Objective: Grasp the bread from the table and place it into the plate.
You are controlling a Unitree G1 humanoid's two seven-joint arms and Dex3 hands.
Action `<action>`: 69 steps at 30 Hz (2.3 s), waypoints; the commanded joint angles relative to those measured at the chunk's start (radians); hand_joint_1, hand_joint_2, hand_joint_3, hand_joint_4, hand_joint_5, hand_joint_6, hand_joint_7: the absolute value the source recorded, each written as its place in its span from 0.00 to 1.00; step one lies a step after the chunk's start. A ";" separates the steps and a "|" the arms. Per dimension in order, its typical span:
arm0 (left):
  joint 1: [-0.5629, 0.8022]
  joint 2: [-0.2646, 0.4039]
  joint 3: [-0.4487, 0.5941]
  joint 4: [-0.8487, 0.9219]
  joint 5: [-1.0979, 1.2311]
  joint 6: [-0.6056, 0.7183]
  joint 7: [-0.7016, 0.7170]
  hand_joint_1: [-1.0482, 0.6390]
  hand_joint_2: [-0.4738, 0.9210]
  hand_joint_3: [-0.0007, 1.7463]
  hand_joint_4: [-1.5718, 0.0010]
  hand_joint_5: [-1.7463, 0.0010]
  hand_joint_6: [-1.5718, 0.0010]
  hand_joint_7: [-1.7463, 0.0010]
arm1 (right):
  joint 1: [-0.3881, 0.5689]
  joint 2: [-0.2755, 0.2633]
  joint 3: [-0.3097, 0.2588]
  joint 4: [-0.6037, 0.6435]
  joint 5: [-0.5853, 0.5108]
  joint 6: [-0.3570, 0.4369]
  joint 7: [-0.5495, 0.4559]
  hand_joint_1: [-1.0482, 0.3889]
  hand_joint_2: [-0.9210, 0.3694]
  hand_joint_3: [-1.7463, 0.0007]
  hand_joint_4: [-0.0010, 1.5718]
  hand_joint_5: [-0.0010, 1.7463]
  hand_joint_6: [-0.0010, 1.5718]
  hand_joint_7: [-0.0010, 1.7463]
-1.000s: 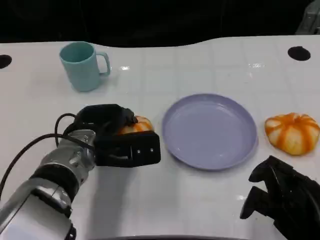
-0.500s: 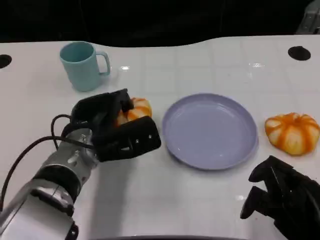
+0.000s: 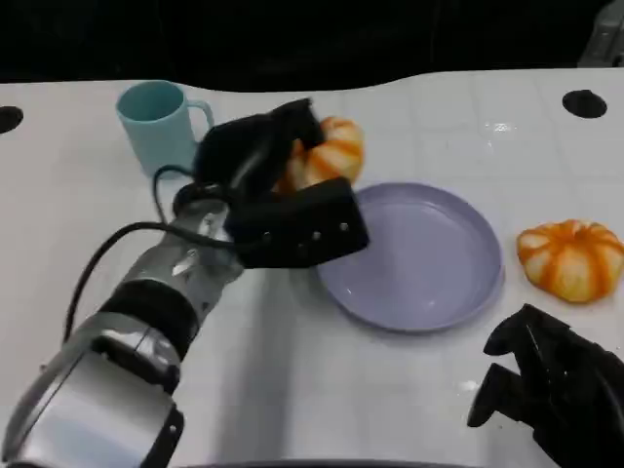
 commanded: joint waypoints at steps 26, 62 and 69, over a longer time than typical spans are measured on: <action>-0.144 -0.207 -0.103 0.065 0.041 0.213 -0.236 0.48 0.99 0.21 0.52 0.08 0.41 0.84 | 0.023 -0.004 0.033 -0.031 -0.015 -0.022 -0.008 0.43 0.00 0.75 0.40 1.00 0.32 0.91; -0.147 -0.153 -0.120 0.083 0.023 0.247 -0.554 0.12 1.00 0.25 1.00 1.00 0.95 0.99 | 0.018 -0.005 0.017 -0.019 -0.008 -0.027 0.003 0.43 0.00 0.76 0.41 1.00 0.32 0.91; -0.092 -0.084 0.023 0.000 -0.128 0.142 -0.631 0.12 1.00 0.24 0.96 0.98 0.92 0.98 | 0.008 -0.010 0.016 -0.005 -0.011 -0.034 0.008 0.43 0.00 0.76 0.40 1.00 0.32 0.92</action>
